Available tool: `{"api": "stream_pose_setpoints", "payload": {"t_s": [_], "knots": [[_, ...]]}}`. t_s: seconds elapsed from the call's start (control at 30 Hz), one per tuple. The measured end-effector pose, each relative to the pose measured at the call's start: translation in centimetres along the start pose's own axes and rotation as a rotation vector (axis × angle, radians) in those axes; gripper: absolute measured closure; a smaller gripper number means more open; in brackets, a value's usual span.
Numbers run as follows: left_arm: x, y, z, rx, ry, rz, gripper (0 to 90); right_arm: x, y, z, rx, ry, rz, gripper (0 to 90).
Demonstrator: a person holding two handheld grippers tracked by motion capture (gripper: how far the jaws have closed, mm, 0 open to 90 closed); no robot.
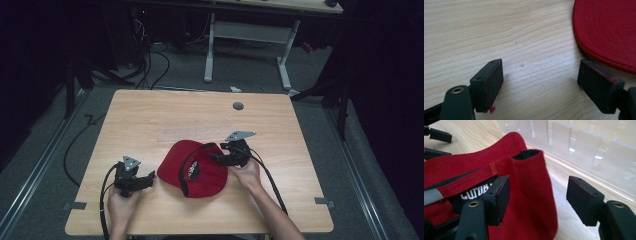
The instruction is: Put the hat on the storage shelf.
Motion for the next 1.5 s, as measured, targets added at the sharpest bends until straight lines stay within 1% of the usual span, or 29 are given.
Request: {"api": "stream_pose_setpoints", "payload": {"t_s": [0.1,0.17,0.37,0.4,0.63,0.77,0.9,1.0,1.07,1.27,1.37,1.5], "knots": [[0.0,0.0,0.0,0.000,0.000,0.000,21.0,-0.5,0.1,0.5,-0.015,0.014,-0.010,36.0],[0.0,0.0,0.0,0.000,-0.001,0.000,21.0,-0.9,0.2,0.8,-0.024,0.002,-0.018,36.4],[0.0,0.0,0.0,0.000,-0.001,0.000,21.0,-1.8,0.4,1.8,-0.050,0.017,-0.022,35.0],[0.0,0.0,0.0,0.000,0.000,0.001,21.0,-2.0,0.4,1.9,-0.051,0.013,-0.029,35.0],[0.0,0.0,0.0,0.000,0.000,0.000,21.0,-2.6,0.4,3.5,-0.078,0.051,-0.015,35.3],[0.0,0.0,0.0,0.001,0.000,0.001,21.0,-2.4,0.5,4.3,-0.123,0.068,0.023,37.5],[0.0,0.0,0.0,0.001,0.000,0.003,21.0,-2.3,0.3,4.6,-0.148,0.071,0.038,42.5],[0.0,0.0,0.0,0.000,-0.001,0.003,21.0,-2.2,0.3,4.6,-0.151,0.070,0.024,51.3],[0.0,0.0,0.0,0.000,0.000,0.003,21.0,-2.2,0.4,4.6,-0.161,0.072,0.016,57.0],[0.0,0.0,0.0,0.001,0.000,0.003,21.0,-1.9,0.3,4.9,-0.190,0.080,0.006,69.2],[0.0,0.0,0.0,0.001,0.000,0.003,21.0,-1.8,0.2,4.8,-0.211,0.077,0.007,73.1],[0.1,-0.1,0.0,0.001,0.000,0.003,20.9,-1.8,0.4,4.7,-0.224,0.052,0.005,76.9]]}}
Point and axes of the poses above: each handheld gripper's, and its own axes: z roughly forward along the jaws, x roughly out of its underside, y roughly to its left, the point moved 6 cm from there along z, roughly forward along the jaws, and after that the axes turned 8 degrees about y, right-handed, at the moved point
